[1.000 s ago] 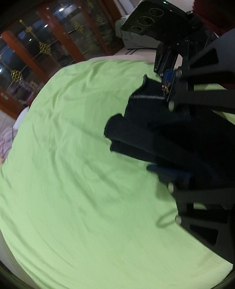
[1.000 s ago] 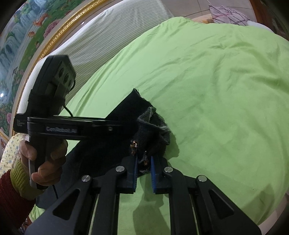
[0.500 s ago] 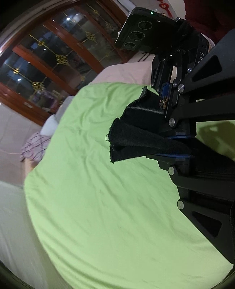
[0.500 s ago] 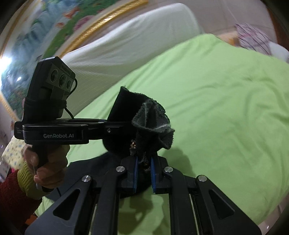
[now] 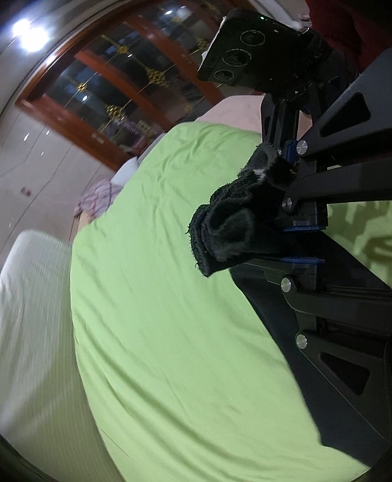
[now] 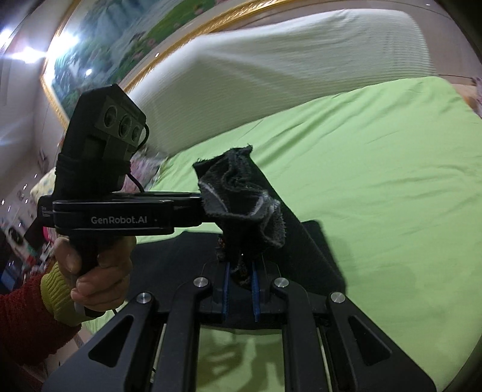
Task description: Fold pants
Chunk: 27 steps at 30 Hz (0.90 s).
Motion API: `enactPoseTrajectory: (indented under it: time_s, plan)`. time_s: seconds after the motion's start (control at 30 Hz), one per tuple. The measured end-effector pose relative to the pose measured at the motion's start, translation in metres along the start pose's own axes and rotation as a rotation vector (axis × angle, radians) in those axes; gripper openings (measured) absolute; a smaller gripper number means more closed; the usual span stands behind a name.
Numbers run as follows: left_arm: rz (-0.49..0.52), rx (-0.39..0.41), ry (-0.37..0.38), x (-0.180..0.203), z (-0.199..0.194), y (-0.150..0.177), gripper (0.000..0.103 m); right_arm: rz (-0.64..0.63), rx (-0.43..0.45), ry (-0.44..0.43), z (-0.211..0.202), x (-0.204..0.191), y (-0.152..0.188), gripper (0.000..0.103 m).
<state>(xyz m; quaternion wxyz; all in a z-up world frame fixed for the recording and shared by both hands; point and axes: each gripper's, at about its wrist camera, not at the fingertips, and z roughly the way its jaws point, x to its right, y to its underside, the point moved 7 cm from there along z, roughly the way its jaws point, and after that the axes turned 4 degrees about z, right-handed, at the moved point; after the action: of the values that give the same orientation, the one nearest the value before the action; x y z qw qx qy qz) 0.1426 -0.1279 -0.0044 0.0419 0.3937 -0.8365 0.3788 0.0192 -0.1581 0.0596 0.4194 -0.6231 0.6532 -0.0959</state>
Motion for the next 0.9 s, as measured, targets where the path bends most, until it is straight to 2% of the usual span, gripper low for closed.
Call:
enactPoseTrajectory:
  time_s: [0.37, 0.47, 0.9]
  plan:
    - [-0.188, 0.033, -0.06, -0.066, -0.017, 0.055, 0.011, -0.063, -0.142, -0.029, 0.058, -0.023, 0.026, 0.013]
    - [-0.235, 0.048, -0.075, -0.079, -0.023, 0.062, 0.007, -0.069, -0.173, -0.021, 0.074, -0.028, 0.033, 0.013]
    - [-0.354, 0.052, -0.123, -0.101, -0.036, 0.101, 0.008, -0.116, -0.274, -0.001, 0.108, -0.039, 0.047, 0.018]
